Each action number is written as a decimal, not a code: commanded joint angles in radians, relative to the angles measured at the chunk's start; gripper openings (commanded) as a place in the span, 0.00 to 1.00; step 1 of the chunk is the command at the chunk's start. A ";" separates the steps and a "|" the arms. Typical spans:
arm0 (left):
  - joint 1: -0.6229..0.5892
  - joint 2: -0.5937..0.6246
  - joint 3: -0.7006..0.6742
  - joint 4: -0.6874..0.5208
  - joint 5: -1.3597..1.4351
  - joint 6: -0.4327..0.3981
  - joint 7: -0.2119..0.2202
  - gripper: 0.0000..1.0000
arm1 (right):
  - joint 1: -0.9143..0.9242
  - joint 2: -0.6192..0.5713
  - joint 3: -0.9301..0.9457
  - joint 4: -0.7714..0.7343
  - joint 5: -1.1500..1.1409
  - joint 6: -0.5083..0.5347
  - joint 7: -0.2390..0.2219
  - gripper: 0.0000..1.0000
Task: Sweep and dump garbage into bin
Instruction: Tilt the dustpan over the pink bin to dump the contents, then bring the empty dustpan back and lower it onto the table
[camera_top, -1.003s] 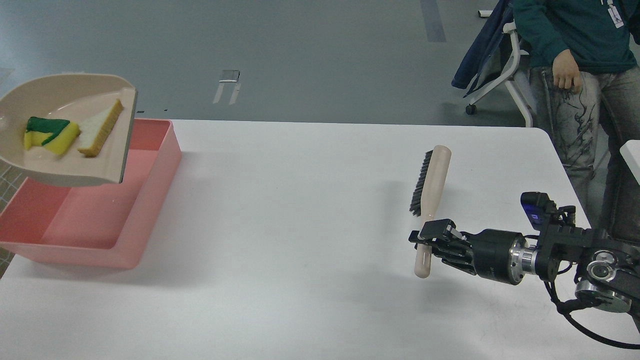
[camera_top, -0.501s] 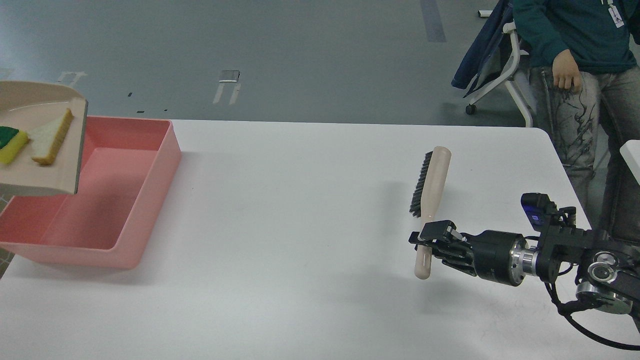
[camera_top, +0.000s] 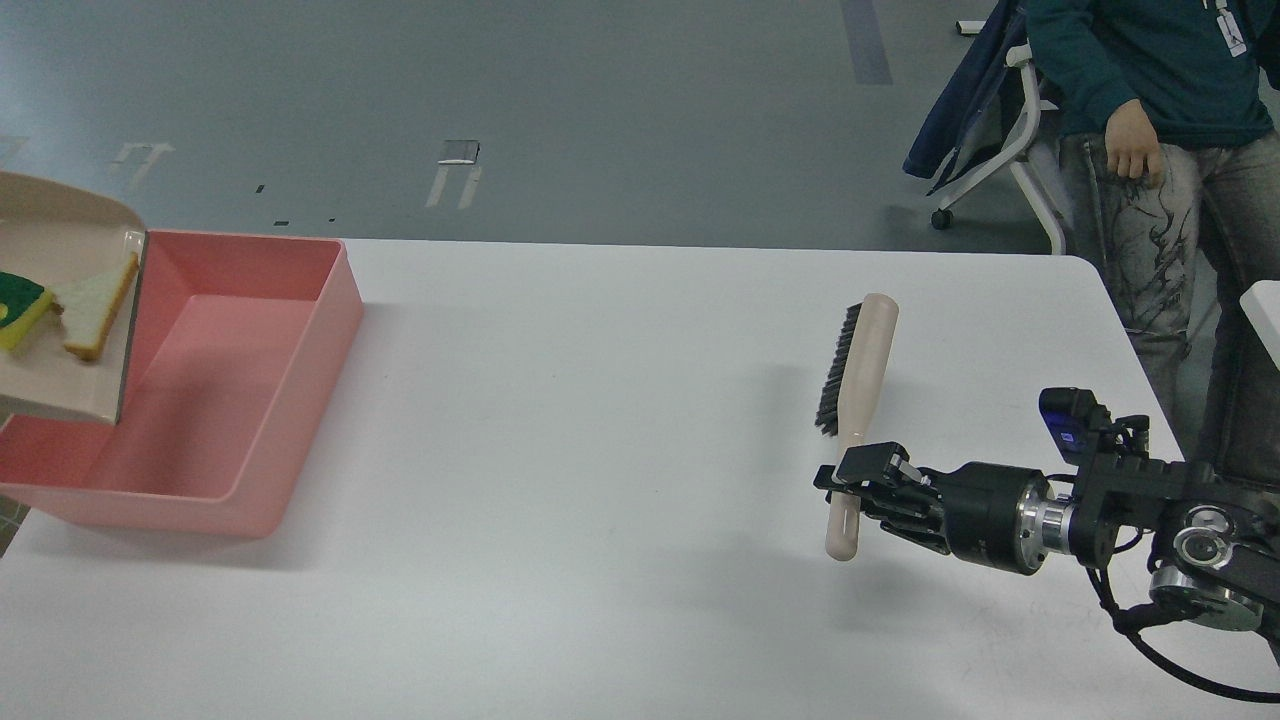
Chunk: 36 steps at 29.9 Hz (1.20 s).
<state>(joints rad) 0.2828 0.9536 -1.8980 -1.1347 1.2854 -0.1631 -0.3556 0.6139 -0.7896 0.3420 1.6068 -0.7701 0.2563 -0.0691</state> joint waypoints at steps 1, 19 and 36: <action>0.001 0.042 0.034 0.000 0.012 0.048 -0.005 0.00 | 0.000 0.001 0.000 -0.001 0.000 0.000 0.000 0.00; -0.072 0.126 0.158 -0.014 -0.073 0.160 0.024 0.00 | -0.006 0.001 0.000 -0.002 0.000 0.000 0.000 0.00; -0.355 -0.039 0.333 -0.252 -0.344 0.094 0.267 0.00 | -0.006 -0.043 -0.001 -0.004 -0.002 0.008 0.002 0.00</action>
<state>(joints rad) -0.0029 0.9764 -1.6604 -1.3199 0.9312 -0.0911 -0.0986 0.6089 -0.8188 0.3405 1.6033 -0.7717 0.2626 -0.0685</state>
